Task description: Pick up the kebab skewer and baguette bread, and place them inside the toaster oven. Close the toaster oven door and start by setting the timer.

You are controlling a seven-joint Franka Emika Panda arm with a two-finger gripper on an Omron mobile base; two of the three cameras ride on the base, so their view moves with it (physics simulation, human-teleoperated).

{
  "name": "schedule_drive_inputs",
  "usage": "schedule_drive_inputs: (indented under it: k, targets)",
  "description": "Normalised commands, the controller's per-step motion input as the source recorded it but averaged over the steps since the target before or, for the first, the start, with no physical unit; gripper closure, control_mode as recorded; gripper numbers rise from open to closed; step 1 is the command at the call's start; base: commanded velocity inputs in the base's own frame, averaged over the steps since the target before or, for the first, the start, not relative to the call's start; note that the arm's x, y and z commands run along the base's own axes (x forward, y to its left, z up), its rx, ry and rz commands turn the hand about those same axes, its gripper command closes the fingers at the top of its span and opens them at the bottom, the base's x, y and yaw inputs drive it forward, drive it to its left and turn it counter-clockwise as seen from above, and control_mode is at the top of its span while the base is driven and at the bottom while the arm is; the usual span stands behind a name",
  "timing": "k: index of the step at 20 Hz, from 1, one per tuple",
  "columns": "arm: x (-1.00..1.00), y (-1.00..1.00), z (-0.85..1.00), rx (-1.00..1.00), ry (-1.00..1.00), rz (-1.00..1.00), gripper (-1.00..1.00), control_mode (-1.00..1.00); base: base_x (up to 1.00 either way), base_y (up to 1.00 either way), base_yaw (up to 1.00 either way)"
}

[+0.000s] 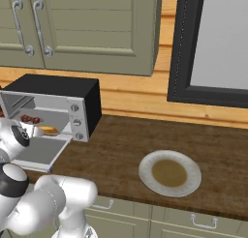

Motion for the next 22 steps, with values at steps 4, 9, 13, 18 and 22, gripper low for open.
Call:
schedule_drive_inputs:
  k: [4, 9, 13, 18, 22]
  targets:
    - [0.24, 0.04, 0.0, 0.0, 0.0, 0.0, -1.0, -1.0, 0.0, 0.0, 0.0]
    - [0.3, 0.13, -0.04, 0.0, 0.0, 0.0, -1.0, -1.0, 0.0, 0.0, 0.0]
    - [0.31, 0.14, -0.09, 0.0, 0.0, 0.0, -1.0, -1.0, 0.0, 0.0, 0.0]
    - [0.3, 0.11, -0.08, 0.0, 0.0, 0.0, -1.0, -1.0, 0.0, 0.0, 0.0]
    - [0.29, 0.08, -0.1, 0.0, 0.0, 0.0, -1.0, -1.0, 0.0, 0.0, 0.0]
